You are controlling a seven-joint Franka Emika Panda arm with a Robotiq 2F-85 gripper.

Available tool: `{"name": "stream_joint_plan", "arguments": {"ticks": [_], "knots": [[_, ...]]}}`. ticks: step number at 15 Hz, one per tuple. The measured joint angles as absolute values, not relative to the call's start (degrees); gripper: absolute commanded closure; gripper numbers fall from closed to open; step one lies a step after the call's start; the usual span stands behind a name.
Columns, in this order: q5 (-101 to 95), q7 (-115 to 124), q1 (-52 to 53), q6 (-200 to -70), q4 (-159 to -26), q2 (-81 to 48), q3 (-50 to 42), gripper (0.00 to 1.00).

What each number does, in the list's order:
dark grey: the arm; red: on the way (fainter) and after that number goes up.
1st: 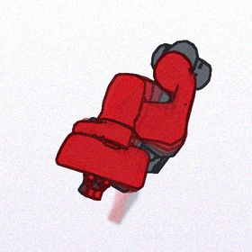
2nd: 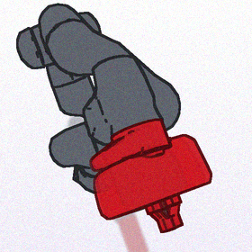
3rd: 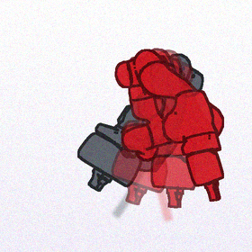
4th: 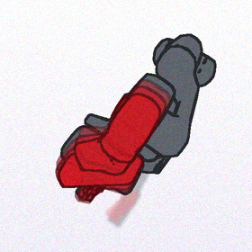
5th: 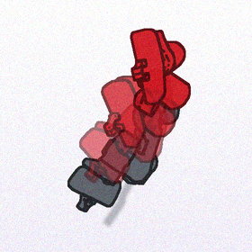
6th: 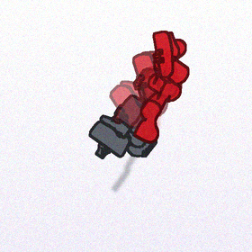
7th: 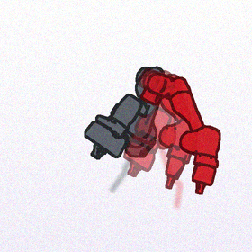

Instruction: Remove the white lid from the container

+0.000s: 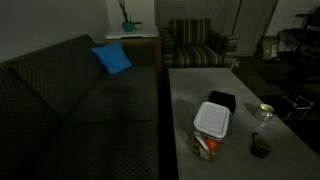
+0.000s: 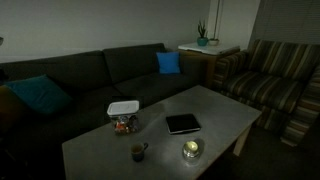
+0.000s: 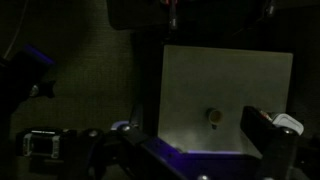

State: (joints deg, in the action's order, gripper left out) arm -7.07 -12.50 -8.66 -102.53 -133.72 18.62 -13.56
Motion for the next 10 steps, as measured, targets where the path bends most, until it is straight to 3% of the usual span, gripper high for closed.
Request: {"name": "stream_joint_plan", "arguments": {"ticks": [10], "knots": [[-3.5, -20.8, 0.1, -105.1, -142.1, 17.5, -7.3, 0.0]]}}
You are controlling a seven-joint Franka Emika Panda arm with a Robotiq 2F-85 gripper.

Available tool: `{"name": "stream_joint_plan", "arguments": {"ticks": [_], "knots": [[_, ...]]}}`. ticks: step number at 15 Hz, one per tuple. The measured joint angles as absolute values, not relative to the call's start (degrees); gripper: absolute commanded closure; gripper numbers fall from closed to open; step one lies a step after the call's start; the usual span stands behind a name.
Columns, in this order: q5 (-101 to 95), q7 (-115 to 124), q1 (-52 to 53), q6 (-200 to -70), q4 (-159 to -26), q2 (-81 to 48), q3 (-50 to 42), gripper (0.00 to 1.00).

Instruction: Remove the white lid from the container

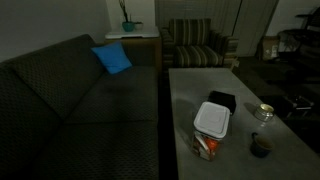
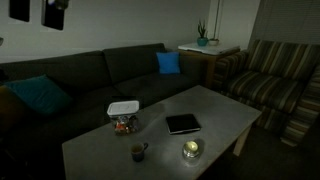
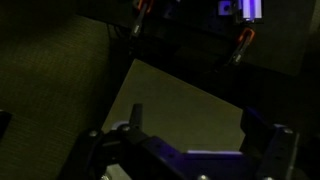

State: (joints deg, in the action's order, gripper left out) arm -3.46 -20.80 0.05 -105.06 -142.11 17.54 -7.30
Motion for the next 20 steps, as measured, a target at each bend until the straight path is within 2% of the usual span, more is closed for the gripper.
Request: {"name": "stream_joint_plan", "arguments": {"ticks": [8, 17, 20], "knots": [[-3.2, -18.5, 0.1, -107.1, -142.3, 17.3, -6.5, 0.0], [0.3, -17.0, 9.9, -117.4, -144.6, 4.8, 5.3, 0.0], [0.3, -17.6, 10.6, -117.8, -144.0, 2.4, 5.8, 0.0]]}}
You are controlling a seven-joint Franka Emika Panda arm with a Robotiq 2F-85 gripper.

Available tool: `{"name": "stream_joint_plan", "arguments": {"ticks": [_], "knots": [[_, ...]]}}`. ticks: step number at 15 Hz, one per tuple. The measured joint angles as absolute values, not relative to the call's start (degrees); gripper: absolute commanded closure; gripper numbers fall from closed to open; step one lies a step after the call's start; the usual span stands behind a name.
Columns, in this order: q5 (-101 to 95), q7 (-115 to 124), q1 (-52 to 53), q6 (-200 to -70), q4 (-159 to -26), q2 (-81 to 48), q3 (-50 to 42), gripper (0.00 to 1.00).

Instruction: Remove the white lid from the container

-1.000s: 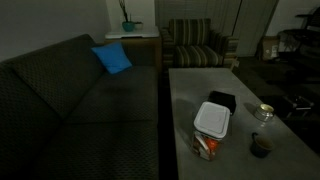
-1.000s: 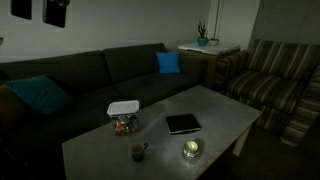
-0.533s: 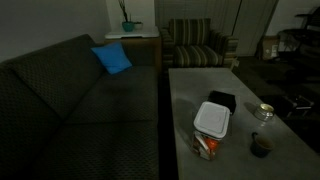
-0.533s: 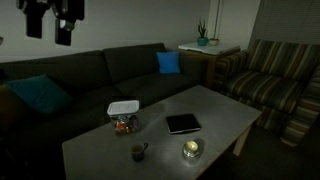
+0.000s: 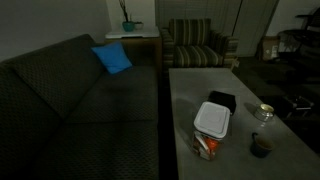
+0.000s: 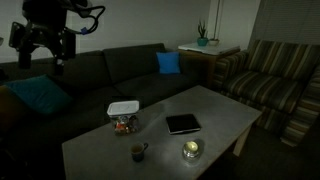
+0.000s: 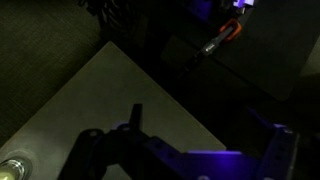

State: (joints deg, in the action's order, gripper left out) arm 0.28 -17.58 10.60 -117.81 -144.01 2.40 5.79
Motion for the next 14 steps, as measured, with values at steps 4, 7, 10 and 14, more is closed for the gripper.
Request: {"name": "stream_joint_plan", "arguments": {"ticks": [4, 7, 10, 14], "knots": [[0.5, -17.9, 10.4, -118.6, -143.9, 2.5, 5.7, 0.0], [5.6, -21.4, 10.6, -124.0, -143.8, 1.3, 6.0, 0.0], [12.1, -27.1, 10.7, -131.5, -142.3, -3.1, 7.4, 0.0], [14.3, -31.1, 10.7, -137.7, -137.1, -12.1, 10.7, 0.0]]}}
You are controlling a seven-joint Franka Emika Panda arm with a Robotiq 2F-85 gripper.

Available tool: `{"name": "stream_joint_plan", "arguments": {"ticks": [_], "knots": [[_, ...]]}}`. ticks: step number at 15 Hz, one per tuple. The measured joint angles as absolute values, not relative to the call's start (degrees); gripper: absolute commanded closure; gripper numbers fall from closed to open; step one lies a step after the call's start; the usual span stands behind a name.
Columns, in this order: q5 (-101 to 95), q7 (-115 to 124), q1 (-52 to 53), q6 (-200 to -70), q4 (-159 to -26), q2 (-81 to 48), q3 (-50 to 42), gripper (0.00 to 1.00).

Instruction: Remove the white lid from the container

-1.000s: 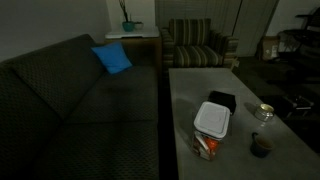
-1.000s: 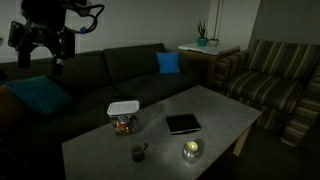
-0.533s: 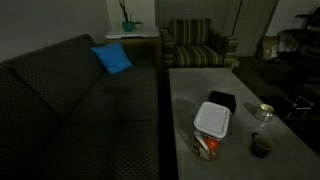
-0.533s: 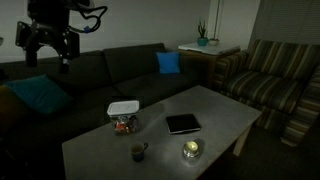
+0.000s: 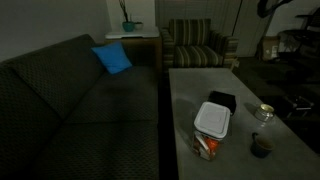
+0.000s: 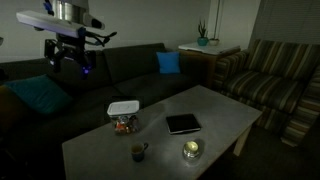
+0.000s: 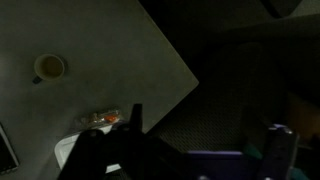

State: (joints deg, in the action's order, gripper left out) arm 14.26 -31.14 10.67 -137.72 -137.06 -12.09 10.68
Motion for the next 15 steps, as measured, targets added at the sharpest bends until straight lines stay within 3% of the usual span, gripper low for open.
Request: {"name": "stream_joint_plan", "arguments": {"ticks": [9, 15], "knots": [[13.9, -30.9, 10.1, -138.6, -136.9, -11.7, 11.2, 0.0], [13.8, -33.1, 8.2, -161.0, -132.7, -21.9, 12.9, 0.0]]}}
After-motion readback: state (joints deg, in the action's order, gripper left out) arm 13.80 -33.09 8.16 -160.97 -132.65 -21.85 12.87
